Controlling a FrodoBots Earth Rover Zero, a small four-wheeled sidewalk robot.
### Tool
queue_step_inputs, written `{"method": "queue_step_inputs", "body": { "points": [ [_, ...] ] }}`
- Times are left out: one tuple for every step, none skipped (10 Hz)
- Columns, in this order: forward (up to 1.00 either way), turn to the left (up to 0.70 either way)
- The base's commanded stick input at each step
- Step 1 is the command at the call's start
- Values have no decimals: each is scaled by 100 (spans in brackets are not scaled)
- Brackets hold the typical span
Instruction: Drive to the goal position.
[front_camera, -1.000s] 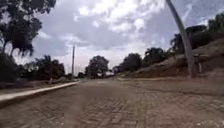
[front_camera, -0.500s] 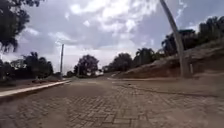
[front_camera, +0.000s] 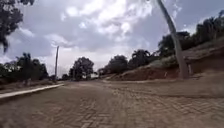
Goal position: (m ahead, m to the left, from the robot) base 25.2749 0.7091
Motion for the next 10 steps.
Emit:
{"method": "queue_step_inputs", "body": {
  "points": [
    [70,0],
    [70,0],
    [70,22],
    [70,27],
    [70,27],
    [70,27],
    [70,27],
    [70,18],
    [70,0],
    [70,0]
  ]
}}
